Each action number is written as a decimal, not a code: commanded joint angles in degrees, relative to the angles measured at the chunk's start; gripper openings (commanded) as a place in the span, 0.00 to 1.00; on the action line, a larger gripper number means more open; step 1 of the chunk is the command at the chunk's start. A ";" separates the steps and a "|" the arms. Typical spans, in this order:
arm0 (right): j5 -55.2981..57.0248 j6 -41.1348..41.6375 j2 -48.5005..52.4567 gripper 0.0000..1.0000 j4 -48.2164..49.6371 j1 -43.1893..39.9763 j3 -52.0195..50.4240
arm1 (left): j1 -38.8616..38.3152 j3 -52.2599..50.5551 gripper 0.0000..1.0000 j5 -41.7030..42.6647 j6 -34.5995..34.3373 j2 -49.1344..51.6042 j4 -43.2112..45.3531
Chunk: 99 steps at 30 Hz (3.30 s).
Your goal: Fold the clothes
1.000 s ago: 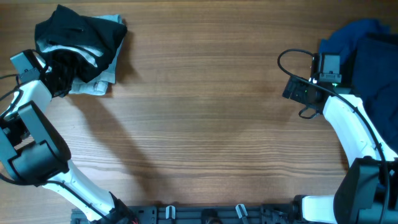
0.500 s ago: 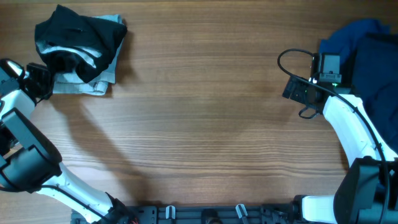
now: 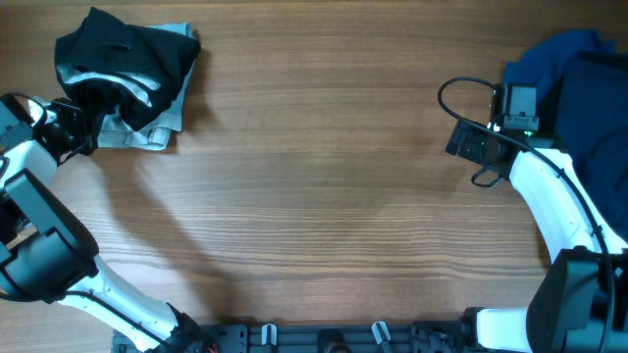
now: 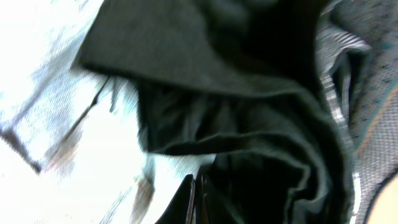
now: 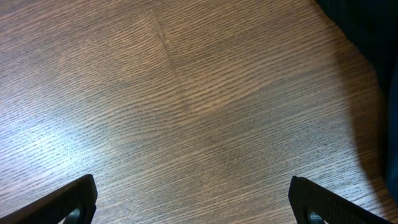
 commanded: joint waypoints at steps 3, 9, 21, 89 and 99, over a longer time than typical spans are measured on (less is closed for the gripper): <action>1.05 0.11 -0.57 1.00 0.11 0.04 0.46 | -1.99 -0.35 0.04 -0.76 -1.36 0.87 0.11; 1.05 0.11 -0.57 1.00 0.11 0.04 0.46 | -5.79 -0.35 0.04 -10.34 -0.72 1.11 1.88; 1.05 0.11 -0.57 1.00 0.11 0.04 0.46 | -6.84 -0.35 0.04 -21.35 4.35 1.66 6.03; 1.05 0.11 -0.57 1.00 0.11 0.04 0.46 | -2.16 -2.38 0.04 4.90 17.53 -0.15 1.16; 1.05 0.09 -0.57 1.00 0.11 0.04 0.46 | -5.97 -2.62 0.04 -3.30 17.53 0.55 1.27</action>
